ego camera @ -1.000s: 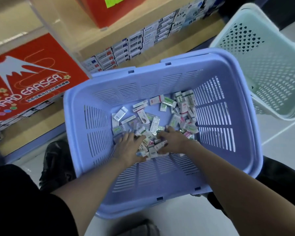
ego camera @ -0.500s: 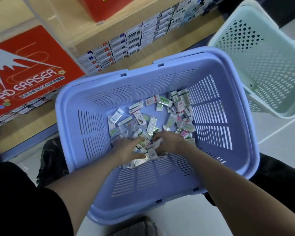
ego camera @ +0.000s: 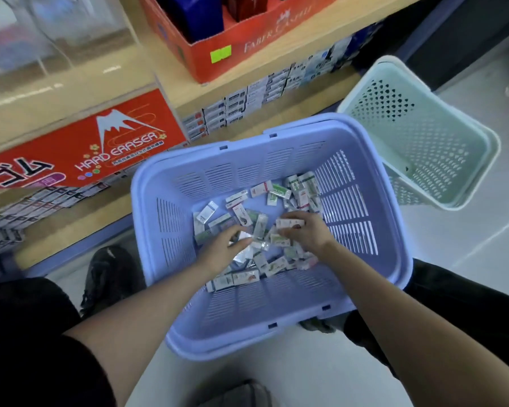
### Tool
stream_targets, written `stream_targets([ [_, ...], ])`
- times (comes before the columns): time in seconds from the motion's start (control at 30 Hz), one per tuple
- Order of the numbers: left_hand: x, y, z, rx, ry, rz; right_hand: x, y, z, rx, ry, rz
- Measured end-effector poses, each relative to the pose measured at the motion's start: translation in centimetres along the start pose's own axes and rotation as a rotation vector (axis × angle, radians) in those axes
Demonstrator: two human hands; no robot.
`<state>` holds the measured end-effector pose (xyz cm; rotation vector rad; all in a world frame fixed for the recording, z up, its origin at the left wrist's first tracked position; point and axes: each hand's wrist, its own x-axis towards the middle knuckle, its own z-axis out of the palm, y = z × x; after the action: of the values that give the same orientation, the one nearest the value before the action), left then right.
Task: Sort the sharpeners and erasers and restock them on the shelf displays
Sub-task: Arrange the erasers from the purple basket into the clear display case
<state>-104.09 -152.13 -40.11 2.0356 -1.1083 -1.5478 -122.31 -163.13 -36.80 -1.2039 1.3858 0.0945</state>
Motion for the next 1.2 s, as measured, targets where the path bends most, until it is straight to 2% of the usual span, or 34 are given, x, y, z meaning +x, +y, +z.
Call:
stream_targets([
  [0.17, -1.8, 3.0, -1.4, -0.201, 0.149, 0.022, -3.1, -1.5, -1.0, 0.281, 0.076, -0.030],
  [0.4, -5.2, 6.1, -3.6, -0.270, 0.151, 0.129, -7.5, -3.8, -1.6, 0.417, 0.112, -0.146],
  [0.73, -9.4, 12.3, -7.7, -0.116, -0.018, 0.310, -11.6, -8.3, -1.8, 0.417, 0.067, -0.342],
  [0.9, -11.4, 15.0, -10.7, 0.011, -0.045, 0.301, -13.9, -12.2, -2.9, 0.358, -0.042, -0.491],
  [1.03, -13.6, 17.1, -12.8, -0.077, -0.105, 0.359, -16.2, -15.6, -4.1, 0.355, -0.111, -0.549],
  [1.2, -15.0, 18.1, -14.5, -0.178, -0.092, 0.391, -17.3, -18.2, -3.1, 0.345, -0.107, -0.631],
])
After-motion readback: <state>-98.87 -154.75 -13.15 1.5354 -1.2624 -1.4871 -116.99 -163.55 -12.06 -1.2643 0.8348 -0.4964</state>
